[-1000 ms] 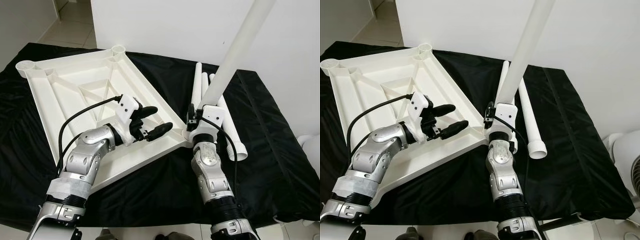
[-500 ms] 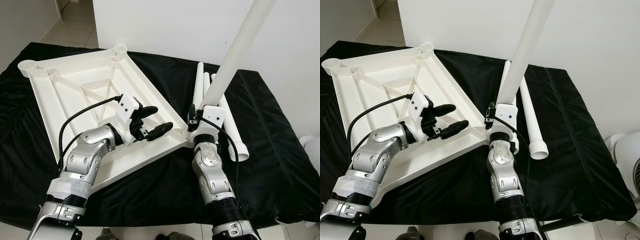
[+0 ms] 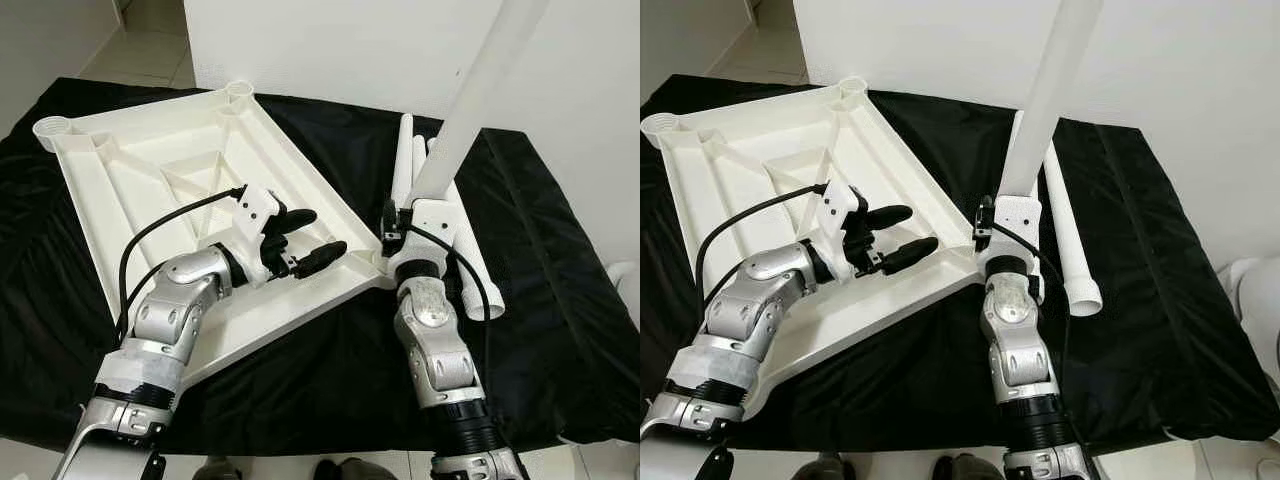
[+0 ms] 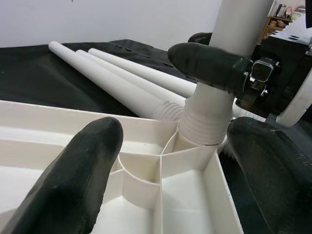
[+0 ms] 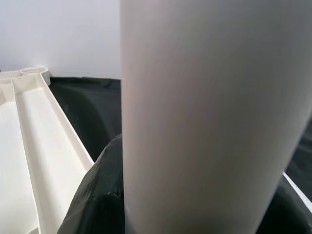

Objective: Building children table

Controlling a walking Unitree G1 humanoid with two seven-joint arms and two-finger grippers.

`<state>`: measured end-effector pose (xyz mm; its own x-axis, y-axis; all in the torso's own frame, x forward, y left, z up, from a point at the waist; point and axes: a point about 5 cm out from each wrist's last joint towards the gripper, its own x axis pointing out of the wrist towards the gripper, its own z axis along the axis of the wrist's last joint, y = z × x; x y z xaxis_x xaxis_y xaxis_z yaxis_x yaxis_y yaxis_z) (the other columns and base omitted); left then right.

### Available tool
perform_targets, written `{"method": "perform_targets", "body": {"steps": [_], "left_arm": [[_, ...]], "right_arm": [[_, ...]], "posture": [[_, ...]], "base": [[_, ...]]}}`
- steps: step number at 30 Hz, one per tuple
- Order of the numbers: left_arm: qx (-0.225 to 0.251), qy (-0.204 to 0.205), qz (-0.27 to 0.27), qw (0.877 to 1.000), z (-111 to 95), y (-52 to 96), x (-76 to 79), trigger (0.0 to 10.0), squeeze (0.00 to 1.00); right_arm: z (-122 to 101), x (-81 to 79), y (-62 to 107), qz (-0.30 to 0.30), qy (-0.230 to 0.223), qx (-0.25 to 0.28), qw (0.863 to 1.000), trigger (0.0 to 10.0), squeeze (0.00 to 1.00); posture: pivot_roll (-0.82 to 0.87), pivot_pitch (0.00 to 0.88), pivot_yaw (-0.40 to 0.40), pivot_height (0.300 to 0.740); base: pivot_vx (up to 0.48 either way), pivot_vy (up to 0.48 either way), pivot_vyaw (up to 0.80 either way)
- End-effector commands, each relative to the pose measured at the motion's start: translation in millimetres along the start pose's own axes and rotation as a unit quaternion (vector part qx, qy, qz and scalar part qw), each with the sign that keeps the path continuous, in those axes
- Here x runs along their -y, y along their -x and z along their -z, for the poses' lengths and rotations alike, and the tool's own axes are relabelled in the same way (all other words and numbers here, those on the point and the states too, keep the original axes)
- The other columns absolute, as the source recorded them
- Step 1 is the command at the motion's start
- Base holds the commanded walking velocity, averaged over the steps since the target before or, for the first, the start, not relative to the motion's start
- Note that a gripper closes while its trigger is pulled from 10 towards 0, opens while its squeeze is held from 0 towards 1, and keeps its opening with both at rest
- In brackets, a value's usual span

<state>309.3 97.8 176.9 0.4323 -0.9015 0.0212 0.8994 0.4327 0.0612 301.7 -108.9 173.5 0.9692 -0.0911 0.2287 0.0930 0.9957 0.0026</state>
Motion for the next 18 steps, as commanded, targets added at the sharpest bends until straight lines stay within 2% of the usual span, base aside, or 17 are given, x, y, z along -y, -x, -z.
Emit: {"method": "perform_targets", "body": {"steps": [1, 4, 6, 10, 13, 17, 18], "left_arm": [[-0.003, -0.006, 0.003, 1.000, -0.3, -3.6, 0.7, 10.0, 0.00], [-0.003, -0.006, 0.003, 1.000, -0.1, -3.8, 0.5, 10.0, 0.00], [-0.004, -0.007, 0.003, 1.000, 0.0, -3.1, 0.5, 10.0, 0.00], [-0.004, -0.007, 0.003, 1.000, -0.2, -2.3, 0.5, 10.0, 0.00], [-0.004, -0.007, 0.004, 1.000, -0.3, -2.0, 1.1, 10.0, 0.00], [-0.003, -0.007, 0.005, 1.000, -0.3, -2.2, 1.3, 10.0, 0.00], [-0.003, -0.006, 0.006, 1.000, -0.2, -2.3, 1.8, 10.0, 0.00]], "right_arm": [[-9.9, 4.2, -0.4, 0.008, 0.009, 0.026, 1.000, 10.0, 0.00], [-5.4, 4.7, 1.3, 0.009, 0.008, 0.017, 1.000, 10.0, 0.00], [6.7, 5.1, 6.7, 0.012, 0.003, -0.015, 1.000, 10.0, 0.00], [17.8, 4.2, 10.3, 0.020, -0.010, -0.042, 0.999, 10.0, 0.00], [29.6, 4.2, 12.2, 0.046, -0.027, -0.078, 0.996, 10.0, 0.00], [32.5, 5.0, 11.9, 0.060, -0.023, -0.084, 0.994, 10.0, 0.00], [35.7, 8.0, 10.7, 0.083, -0.023, -0.091, 0.992, 10.0, 0.00]], "posture": [[0.05, 0.030, -0.095, 0.740], [0.05, 0.028, -0.095, 0.740], [0.05, 0.028, -0.096, 0.740], [0.05, 0.027, -0.096, 0.740], [0.05, 0.028, -0.095, 0.740], [0.05, 0.029, -0.094, 0.740], [0.05, 0.030, -0.093, 0.740]], "base": [[0.000, 0.000, 0.00], [0.000, 0.000, 0.00], [0.000, 0.000, 0.00], [0.000, 0.000, 0.00], [0.000, 0.000, 0.00], [0.000, 0.000, 0.00], [0.000, 0.000, 0.00]]}}
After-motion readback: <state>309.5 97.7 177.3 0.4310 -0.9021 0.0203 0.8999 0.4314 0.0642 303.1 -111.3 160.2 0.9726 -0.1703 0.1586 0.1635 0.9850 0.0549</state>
